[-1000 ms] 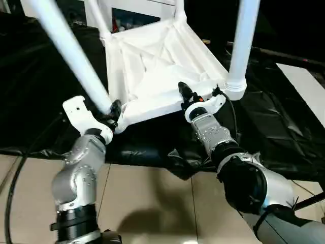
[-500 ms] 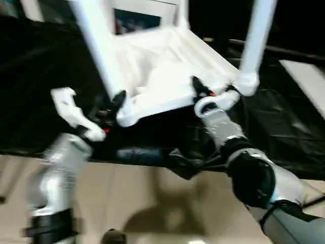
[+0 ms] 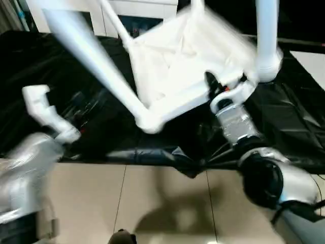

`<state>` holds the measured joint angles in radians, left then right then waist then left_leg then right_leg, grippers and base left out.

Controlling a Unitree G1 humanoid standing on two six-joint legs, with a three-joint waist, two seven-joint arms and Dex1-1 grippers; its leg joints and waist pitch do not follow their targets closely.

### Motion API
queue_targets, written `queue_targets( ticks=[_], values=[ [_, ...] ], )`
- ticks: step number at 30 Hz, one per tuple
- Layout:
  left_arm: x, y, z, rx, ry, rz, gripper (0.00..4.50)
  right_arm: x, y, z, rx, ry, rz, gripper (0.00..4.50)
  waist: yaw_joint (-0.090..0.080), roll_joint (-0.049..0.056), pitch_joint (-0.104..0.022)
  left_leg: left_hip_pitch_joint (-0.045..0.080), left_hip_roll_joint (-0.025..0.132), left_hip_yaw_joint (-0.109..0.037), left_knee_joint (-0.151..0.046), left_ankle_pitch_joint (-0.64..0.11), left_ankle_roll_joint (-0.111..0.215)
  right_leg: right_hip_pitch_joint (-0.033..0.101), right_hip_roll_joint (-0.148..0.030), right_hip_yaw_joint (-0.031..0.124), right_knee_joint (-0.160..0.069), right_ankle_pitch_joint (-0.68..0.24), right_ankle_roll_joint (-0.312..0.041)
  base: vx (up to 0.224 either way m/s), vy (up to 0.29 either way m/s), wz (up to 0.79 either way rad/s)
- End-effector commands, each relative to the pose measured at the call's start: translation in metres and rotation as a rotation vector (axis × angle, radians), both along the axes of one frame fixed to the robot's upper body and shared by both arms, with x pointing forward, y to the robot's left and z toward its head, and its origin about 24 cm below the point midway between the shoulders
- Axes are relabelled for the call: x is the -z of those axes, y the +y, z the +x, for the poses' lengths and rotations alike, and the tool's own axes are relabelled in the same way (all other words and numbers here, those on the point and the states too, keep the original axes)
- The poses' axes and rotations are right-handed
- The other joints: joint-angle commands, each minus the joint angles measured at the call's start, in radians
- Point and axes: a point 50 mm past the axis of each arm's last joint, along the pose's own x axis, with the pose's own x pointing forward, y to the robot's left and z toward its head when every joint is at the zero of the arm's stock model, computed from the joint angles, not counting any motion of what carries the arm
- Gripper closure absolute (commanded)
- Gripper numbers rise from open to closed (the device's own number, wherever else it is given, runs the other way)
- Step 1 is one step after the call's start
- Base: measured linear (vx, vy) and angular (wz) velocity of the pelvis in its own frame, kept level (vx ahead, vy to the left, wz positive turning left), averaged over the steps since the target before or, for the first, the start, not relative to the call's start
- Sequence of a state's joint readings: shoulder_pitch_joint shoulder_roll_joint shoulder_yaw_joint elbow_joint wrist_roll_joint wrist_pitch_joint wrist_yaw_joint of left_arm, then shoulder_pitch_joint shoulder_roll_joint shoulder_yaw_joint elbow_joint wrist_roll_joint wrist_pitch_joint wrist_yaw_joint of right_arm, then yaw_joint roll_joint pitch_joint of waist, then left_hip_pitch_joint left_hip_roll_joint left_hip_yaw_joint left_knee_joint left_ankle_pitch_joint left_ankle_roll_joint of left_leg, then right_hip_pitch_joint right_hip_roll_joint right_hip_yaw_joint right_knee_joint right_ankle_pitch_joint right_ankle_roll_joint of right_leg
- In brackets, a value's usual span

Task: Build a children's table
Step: Flip table

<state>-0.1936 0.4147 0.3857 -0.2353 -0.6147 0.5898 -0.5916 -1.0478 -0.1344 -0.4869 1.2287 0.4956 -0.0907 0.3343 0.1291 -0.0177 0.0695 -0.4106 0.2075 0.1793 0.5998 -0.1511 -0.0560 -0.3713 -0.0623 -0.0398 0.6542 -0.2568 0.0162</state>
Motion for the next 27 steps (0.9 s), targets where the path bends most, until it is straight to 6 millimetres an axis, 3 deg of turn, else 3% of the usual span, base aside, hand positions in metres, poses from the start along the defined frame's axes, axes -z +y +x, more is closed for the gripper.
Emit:
queue_targets(
  ticks=[1, 2, 4, 7, 13, 16, 22, 27],
  values=[
    [-0.006, -0.008, -0.01, 0.139, 0.006, 0.085, 1.1, -0.007, -0.031, -0.001, 0.144, 0.017, -0.194, 2.38, -0.009, 0.015, -0.083, 0.048, 0.022, 0.003, -0.055, -0.116, -0.012, 0.017, -0.055, 0.029, -0.058, 0.101, -0.226, 0.0, 0.0, 0.0],
    [-0.006, -0.008, -0.011, 0.156, 0.017, 0.104, 1.1, -0.008, -0.033, -0.001, 0.154, 0.016, -0.206, 2.38, -0.007, 0.015, -0.082, 0.047, 0.021, 0.002, -0.056, -0.125, -0.019, 0.018, -0.054, 0.029, -0.058, 0.084, -0.221, 0.0, 0.0, 0.0],
    [-0.003, -0.009, -0.014, 0.19, 0.06, 0.143, 1.1, -0.012, -0.038, -0.001, 0.178, 0.005, -0.25, 2.38, -0.001, 0.018, -0.073, 0.059, 0.024, 0.005, -0.066, -0.261, -0.07, 0.004, -0.055, 0.033, -0.07, -0.056, -0.198, 0.0, 0.0, 0.0],
    [0.004, -0.011, -0.016, 0.212, 0.117, 0.195, 1.1, -0.018, -0.043, -0.002, 0.208, -0.022, -0.29, 2.39, -0.007, 0.019, -0.073, 0.055, 0.022, -0.001, -0.073, -0.312, -0.096, 0.008, -0.058, 0.033, -0.072, -0.121, -0.173, 0.0, 0.0, 0.0],
    [0.011, -0.012, -0.006, 0.156, 0.119, 0.254, 1.1, -0.023, -0.043, -0.003, 0.209, -0.038, -0.403, 2.4, -0.01, 0.015, -0.079, 0.049, 0.019, 0.005, -0.069, -0.256, -0.091, 0.012, -0.059, 0.034, -0.073, -0.073, -0.143, 0.0, 0.0, 0.0],
    [0.008, -0.016, 0.001, 0.144, 0.097, 0.301, 1.1, -0.029, -0.039, -0.003, 0.181, -0.062, -0.559, 2.4, -0.014, 0.015, -0.079, 0.049, 0.017, 0.006, -0.067, -0.239, -0.092, 0.011, -0.055, 0.033, -0.073, -0.053, -0.142, 0.0, 0.0, 0.0],
    [-0.01, -0.034, 0.02, 0.085, -0.028, 0.386, 1.1, -0.042, -0.033, -0.001, 0.183, -0.101, -0.749, 2.42, -0.029, 0.008, -0.082, 0.04, 0.014, 0.006, -0.062, -0.195, -0.09, 0.021, -0.057, 0.033, -0.069, -0.018, -0.143, 0.0, 0.0, 0.0],
    [-0.024, -0.051, 0.027, 0.086, -0.111, 0.363, 1.1, -0.047, -0.031, -0.002, 0.224, -0.108, -0.81, 2.52, -0.031, 0.002, -0.086, 0.043, 0.014, 0.009, -0.056, -0.163, -0.072, 0.021, -0.054, 0.034, -0.063, 0.047, -0.155, 0.0, 0.0, 0.0]
  ],
)
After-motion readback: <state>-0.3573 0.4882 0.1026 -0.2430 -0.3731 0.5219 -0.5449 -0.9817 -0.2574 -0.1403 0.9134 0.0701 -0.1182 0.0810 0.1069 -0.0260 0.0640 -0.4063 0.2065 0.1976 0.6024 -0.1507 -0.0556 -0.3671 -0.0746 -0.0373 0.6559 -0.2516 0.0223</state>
